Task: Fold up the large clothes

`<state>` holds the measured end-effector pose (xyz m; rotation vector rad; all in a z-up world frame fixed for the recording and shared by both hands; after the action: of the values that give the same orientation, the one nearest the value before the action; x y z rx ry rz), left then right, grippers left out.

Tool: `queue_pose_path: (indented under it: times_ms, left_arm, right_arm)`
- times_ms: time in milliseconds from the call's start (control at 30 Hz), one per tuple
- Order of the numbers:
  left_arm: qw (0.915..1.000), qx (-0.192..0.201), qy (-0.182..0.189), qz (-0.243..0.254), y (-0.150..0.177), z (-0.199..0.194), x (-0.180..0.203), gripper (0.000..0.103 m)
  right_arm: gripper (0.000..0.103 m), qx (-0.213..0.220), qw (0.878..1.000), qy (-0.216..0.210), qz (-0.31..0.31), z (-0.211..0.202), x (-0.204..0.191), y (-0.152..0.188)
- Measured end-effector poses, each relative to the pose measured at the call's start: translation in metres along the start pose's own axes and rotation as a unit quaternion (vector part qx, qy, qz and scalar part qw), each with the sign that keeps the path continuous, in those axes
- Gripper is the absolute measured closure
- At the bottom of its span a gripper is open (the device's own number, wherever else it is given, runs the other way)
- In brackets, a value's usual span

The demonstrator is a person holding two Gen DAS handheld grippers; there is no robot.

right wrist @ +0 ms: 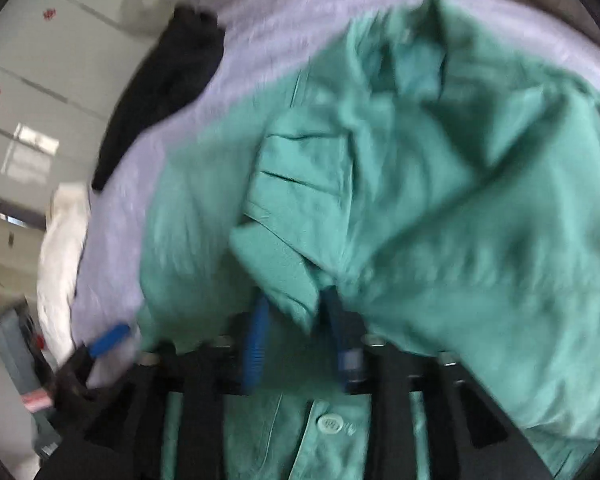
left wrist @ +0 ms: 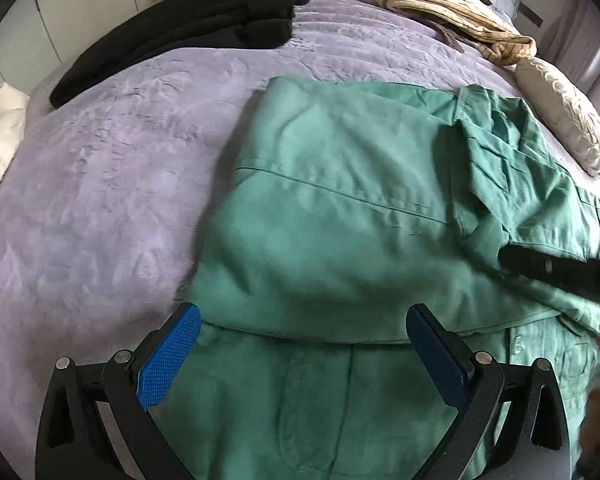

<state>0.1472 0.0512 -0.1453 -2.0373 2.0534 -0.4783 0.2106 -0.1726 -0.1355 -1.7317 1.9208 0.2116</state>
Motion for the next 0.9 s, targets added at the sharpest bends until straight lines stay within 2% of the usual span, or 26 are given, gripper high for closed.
queue_pose_path:
  times_ms: [133,300,367,433,467,500,533,567,600,633,667,700,733,767,800,900]
  left_arm:
    - [0.9986,-0.012,0.051,-0.003,-0.008,0.006,0.023,0.0]
    - [0.9918,-0.029,0.124,0.002,-0.026,0.021,0.067,0.0]
    - [0.9884,-0.039,0.147,0.003,-0.032,0.029,0.084,0.0]
    - [0.9867,-0.041,0.157,0.003,-0.038,0.037,0.098,0.0]
    - [0.9865,-0.036,0.16,0.006,-0.042,0.039,0.104,0.001]
    - [0.9874,-0.029,0.155,0.009,-0.045,0.039,0.109,0.013]
    - [0.9884,-0.025,0.149,0.013,-0.049,0.04,0.113,0.028]
    - [0.9889,-0.028,0.144,0.02,-0.052,0.042,0.116,0.063]
    - [0.9895,-0.032,0.14,0.021,-0.054,0.044,0.117,0.072]
    - [0.989,-0.033,0.143,0.014,-0.057,0.042,0.116,0.073]
    - [0.9877,-0.03,0.153,0.008,-0.059,0.039,0.115,0.079]
    - [0.9864,-0.02,0.163,0.007,-0.062,0.031,0.114,0.079]
    - [0.986,-0.011,0.166,0.009,-0.063,0.025,0.113,0.079]
    - [0.9858,-0.001,0.167,0.014,-0.062,0.018,0.111,0.079]
    - [0.9858,0.001,0.167,0.017,-0.06,0.015,0.109,0.08]
    - [0.9869,-0.021,0.159,0.023,-0.044,0.023,0.104,0.081]
  right_arm:
    - [0.045,0.003,1.0,-0.03,-0.002,-0.015,-0.001,0.017]
    - [0.044,0.02,0.997,-0.026,0.07,-0.065,0.057,0.053]
    - [0.043,0.039,0.99,-0.03,0.133,-0.084,0.094,0.067]
    - [0.042,0.062,0.978,-0.038,0.196,-0.101,0.127,0.079]
    - [0.04,0.08,0.967,-0.045,0.237,-0.112,0.148,0.088]
    - [0.039,0.092,0.959,-0.05,0.263,-0.119,0.16,0.093]
    - [0.039,0.109,0.946,-0.057,0.3,-0.13,0.179,0.101]
    - [0.039,0.121,0.938,-0.058,0.32,-0.136,0.191,0.105]
    - [0.038,0.139,0.926,-0.062,0.346,-0.144,0.204,0.11]
    - [0.038,0.155,0.915,-0.068,0.365,-0.15,0.215,0.113]
    - [0.038,0.17,0.905,-0.075,0.383,-0.157,0.227,0.116]
    - [0.039,0.183,0.895,-0.081,0.399,-0.161,0.235,0.116]
    - [0.043,0.193,0.887,-0.089,0.409,-0.162,0.239,0.115]
    - [0.079,0.204,0.883,-0.096,0.412,-0.166,0.243,0.115]
    - [0.099,0.21,0.882,-0.094,0.411,-0.168,0.245,0.114]
    - [0.1,0.198,0.893,-0.041,0.402,-0.162,0.248,0.119]
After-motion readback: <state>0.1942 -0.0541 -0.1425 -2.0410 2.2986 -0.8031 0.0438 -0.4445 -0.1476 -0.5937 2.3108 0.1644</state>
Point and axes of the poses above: each gripper's, at about its wrist camera, not at the fingertips, and z roughly the way its jaws point, x to its right, y to its underside, the point moved 6 cm from there along z, roughly the way its jaws point
